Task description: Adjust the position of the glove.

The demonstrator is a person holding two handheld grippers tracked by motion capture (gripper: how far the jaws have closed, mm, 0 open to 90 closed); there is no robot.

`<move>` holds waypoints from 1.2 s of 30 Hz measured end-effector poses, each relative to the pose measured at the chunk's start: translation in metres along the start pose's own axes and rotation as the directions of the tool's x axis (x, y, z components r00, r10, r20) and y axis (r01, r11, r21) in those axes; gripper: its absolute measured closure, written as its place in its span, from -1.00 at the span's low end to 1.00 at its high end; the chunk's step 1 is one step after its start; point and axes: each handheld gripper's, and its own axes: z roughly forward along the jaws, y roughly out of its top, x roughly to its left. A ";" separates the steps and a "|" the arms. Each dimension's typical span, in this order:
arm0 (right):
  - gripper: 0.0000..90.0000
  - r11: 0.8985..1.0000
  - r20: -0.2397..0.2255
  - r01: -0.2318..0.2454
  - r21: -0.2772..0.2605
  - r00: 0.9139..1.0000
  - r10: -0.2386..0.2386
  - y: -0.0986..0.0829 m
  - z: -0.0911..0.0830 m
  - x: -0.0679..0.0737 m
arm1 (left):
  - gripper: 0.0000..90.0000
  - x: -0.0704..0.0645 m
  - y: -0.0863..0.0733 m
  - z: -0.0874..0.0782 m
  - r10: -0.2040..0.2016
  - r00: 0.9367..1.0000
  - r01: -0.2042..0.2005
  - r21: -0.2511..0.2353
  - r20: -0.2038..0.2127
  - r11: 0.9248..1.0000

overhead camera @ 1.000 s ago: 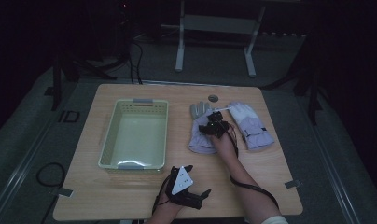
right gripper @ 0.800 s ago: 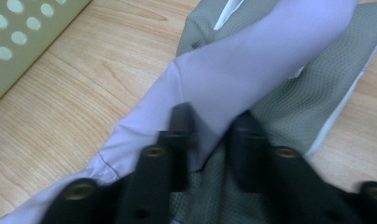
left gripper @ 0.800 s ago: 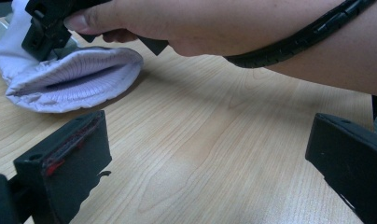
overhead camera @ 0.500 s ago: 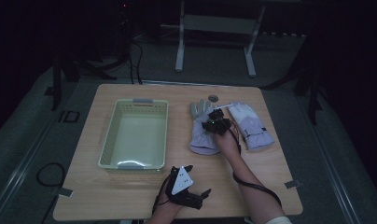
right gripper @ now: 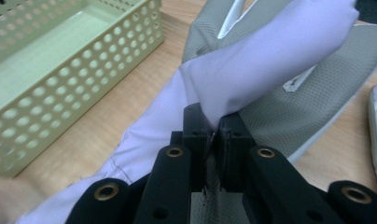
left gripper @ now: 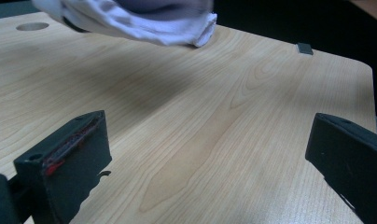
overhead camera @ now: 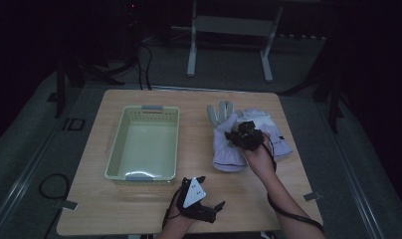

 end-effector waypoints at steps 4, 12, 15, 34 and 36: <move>0.86 1.000 0.012 -0.002 0.000 1.000 0.002 -0.014 -0.009 0.004 | -1.00 0.000 0.000 0.000 0.001 1.000 -0.001 0.000 -0.001 1.000; 0.86 0.999 0.019 -0.021 0.042 1.000 0.021 -0.041 0.001 0.009 | -1.00 -0.001 0.000 0.000 0.004 1.000 -0.004 0.000 -0.001 1.000; 0.85 0.998 0.025 -0.015 0.059 1.000 0.014 -0.048 0.010 0.009 | -1.00 -0.001 0.000 0.000 0.000 1.000 0.000 -0.001 -0.001 1.000; 0.55 0.992 0.011 -0.040 0.121 0.999 0.039 -0.068 0.039 -0.008 | -1.00 0.000 0.000 0.000 -0.001 1.000 0.001 0.002 0.000 1.000; 0.42 0.993 0.006 -0.033 0.115 0.999 0.033 -0.067 0.035 -0.008 | -1.00 0.000 0.000 0.000 -0.001 1.000 0.001 0.002 0.000 1.000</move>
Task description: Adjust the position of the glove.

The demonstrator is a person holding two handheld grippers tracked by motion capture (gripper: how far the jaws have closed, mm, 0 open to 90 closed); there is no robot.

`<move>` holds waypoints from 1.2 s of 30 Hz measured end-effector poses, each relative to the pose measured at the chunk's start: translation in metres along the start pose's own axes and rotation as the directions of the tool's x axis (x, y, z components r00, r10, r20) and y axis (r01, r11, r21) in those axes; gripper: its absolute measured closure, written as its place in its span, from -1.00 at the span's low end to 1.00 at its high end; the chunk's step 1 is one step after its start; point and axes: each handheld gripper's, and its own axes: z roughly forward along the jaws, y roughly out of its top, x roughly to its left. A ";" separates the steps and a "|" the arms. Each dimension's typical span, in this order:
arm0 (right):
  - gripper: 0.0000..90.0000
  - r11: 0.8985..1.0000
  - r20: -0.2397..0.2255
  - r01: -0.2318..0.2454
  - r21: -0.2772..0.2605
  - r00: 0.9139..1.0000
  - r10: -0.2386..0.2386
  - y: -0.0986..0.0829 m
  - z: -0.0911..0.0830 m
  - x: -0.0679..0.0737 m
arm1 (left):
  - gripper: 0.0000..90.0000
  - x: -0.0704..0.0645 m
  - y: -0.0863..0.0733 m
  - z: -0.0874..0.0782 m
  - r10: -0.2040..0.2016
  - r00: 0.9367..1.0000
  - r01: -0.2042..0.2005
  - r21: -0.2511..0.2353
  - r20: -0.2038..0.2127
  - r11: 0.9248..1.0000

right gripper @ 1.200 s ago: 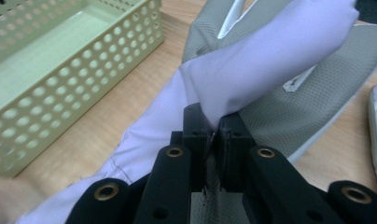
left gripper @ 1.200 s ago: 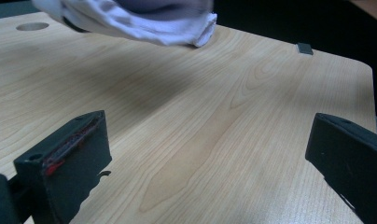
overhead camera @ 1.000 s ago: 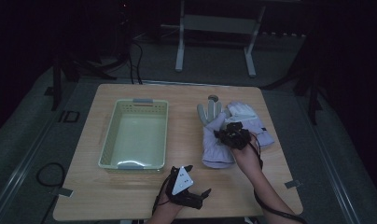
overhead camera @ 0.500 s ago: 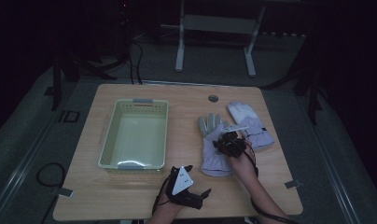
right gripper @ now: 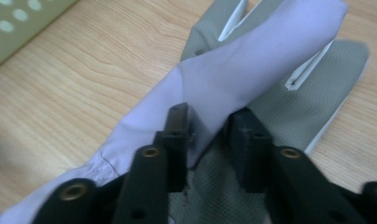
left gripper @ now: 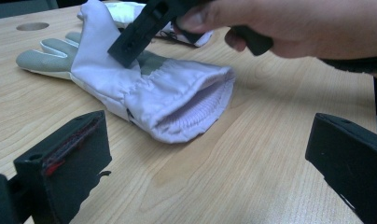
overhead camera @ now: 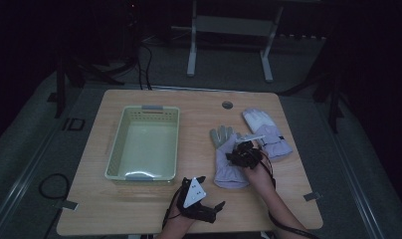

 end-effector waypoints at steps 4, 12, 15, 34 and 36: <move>0.21 0.999 -0.002 0.006 -0.047 1.000 -0.006 0.001 -0.015 -0.004 | -1.00 0.000 0.000 0.000 0.001 1.000 -0.001 0.000 0.000 1.000; 0.08 0.993 0.002 0.021 -0.116 1.000 -0.021 0.001 -0.045 -0.029 | -1.00 0.000 0.000 0.000 -0.001 1.000 0.001 0.001 -0.001 1.000; 0.13 0.993 0.015 0.013 -0.121 1.000 -0.012 -0.001 -0.054 -0.043 | -1.00 0.000 0.000 0.000 0.000 1.000 0.000 0.002 -0.002 1.000; 0.12 0.987 0.121 -0.067 -0.146 0.989 0.085 0.000 -0.061 -0.135 | -1.00 0.001 0.000 0.000 -0.006 1.000 0.006 0.001 -0.004 1.000; 0.11 0.987 0.127 -0.076 -0.138 0.987 0.094 0.002 -0.058 -0.142 | -1.00 0.001 0.000 0.000 -0.005 1.000 0.005 0.002 -0.004 1.000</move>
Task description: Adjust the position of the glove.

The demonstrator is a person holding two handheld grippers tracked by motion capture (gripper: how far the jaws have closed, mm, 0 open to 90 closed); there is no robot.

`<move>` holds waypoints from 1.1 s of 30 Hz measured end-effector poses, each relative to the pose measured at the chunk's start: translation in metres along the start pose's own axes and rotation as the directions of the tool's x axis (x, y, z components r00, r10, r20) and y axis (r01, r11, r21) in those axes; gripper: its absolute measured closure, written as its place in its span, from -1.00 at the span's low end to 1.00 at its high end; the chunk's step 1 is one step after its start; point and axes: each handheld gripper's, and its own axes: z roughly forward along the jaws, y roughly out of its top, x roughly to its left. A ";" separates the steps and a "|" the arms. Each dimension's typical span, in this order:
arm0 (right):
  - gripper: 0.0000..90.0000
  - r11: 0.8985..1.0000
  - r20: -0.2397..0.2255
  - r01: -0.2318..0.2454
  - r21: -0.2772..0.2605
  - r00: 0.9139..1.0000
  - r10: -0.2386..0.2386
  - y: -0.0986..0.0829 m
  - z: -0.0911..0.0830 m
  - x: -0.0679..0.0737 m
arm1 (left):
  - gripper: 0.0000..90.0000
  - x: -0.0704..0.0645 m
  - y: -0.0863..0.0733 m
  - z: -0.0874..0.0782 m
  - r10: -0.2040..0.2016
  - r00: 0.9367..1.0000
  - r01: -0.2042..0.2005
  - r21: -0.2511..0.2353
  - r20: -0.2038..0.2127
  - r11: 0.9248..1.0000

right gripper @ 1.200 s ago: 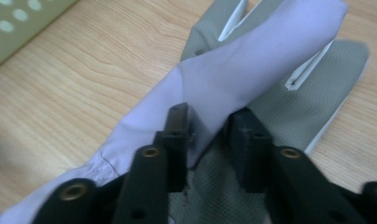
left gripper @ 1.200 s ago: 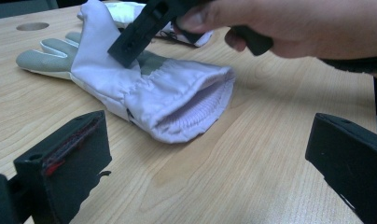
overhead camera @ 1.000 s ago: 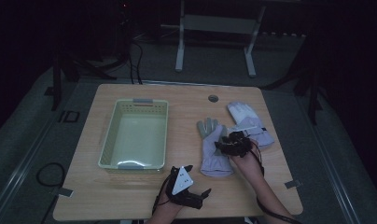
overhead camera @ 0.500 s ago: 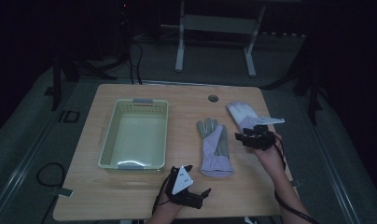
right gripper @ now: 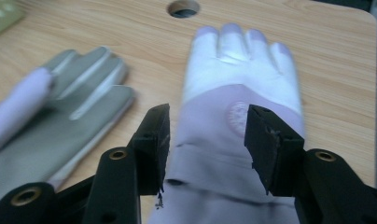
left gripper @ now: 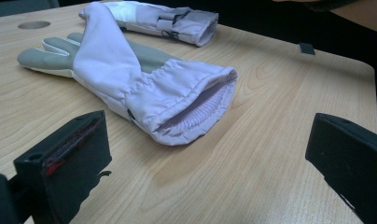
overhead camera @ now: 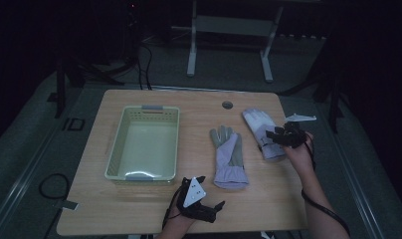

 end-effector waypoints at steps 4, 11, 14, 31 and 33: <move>0.10 1.000 0.016 -0.020 0.013 1.000 0.020 0.001 0.009 -0.009 | -1.00 0.000 0.000 0.000 -0.001 1.000 0.001 0.000 -0.001 1.000; 0.07 0.998 0.034 -0.059 0.012 0.998 0.058 -0.002 0.025 -0.024 | -1.00 0.000 0.000 0.000 -0.001 1.000 0.001 -0.001 -0.003 1.000; 0.10 0.998 0.055 -0.066 0.017 0.996 0.064 0.002 0.029 -0.030 | -1.00 0.000 0.000 0.000 -0.003 1.000 0.003 0.002 -0.005 1.000; 0.28 0.993 -0.043 -0.058 0.099 0.997 0.062 -0.007 0.062 -0.035 | -1.00 0.000 0.000 0.000 -0.003 1.000 0.003 0.003 -0.008 1.000; 0.39 0.992 -0.048 -0.056 0.109 0.997 0.061 -0.008 0.063 -0.035 | -1.00 0.000 0.000 0.000 -0.004 1.000 0.004 0.004 -0.008 1.000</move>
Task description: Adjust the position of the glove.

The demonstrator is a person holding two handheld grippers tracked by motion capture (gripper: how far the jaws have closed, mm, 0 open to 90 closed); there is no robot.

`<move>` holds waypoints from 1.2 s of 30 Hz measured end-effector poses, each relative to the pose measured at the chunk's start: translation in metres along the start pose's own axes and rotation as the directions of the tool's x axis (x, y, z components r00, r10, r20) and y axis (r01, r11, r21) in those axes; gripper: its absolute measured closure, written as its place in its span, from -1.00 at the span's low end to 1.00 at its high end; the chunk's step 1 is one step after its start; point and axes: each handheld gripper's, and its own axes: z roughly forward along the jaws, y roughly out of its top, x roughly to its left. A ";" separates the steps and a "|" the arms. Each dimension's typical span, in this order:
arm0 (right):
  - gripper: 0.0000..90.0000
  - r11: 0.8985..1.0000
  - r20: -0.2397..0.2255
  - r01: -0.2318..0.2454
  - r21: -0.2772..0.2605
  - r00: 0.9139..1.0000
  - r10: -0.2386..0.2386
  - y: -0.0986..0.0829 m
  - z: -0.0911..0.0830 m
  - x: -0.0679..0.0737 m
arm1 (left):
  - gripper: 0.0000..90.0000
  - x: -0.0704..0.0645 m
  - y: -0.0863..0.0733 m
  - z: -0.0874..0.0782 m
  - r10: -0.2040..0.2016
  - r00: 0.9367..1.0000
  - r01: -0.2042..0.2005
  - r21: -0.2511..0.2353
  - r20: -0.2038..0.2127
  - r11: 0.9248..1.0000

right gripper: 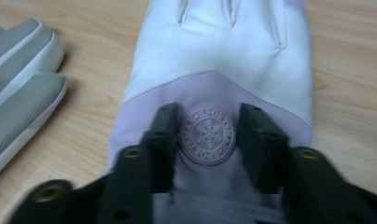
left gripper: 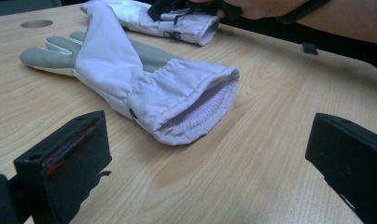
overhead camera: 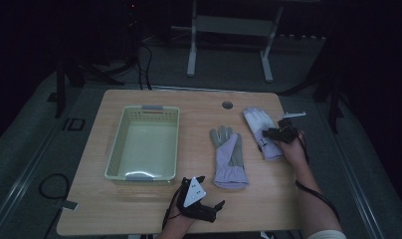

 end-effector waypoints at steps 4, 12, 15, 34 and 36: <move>0.63 1.000 0.020 -0.011 0.020 1.000 0.011 0.002 -0.001 0.006 | -1.00 0.000 0.000 0.000 0.001 1.000 -0.001 0.001 -0.002 1.000; 0.77 0.997 0.055 -0.073 0.007 0.996 0.072 0.007 -0.020 0.012 | -1.00 0.000 0.000 0.000 0.001 1.000 -0.001 -0.001 -0.002 1.000; 0.78 0.997 0.070 -0.075 -0.014 0.995 0.076 0.008 -0.035 0.014 | -1.00 0.000 0.000 0.000 0.004 1.000 -0.004 0.000 -0.004 1.000; 0.78 0.981 0.094 -0.137 -0.139 0.984 0.150 -0.026 -0.144 0.056 | -1.00 -0.001 0.000 0.000 0.006 1.000 -0.006 0.000 -0.007 1.000; 0.78 0.981 0.090 -0.144 -0.133 0.984 0.157 -0.034 -0.149 0.059 | -1.00 -0.001 0.000 0.000 0.008 1.000 -0.008 0.000 -0.007 1.000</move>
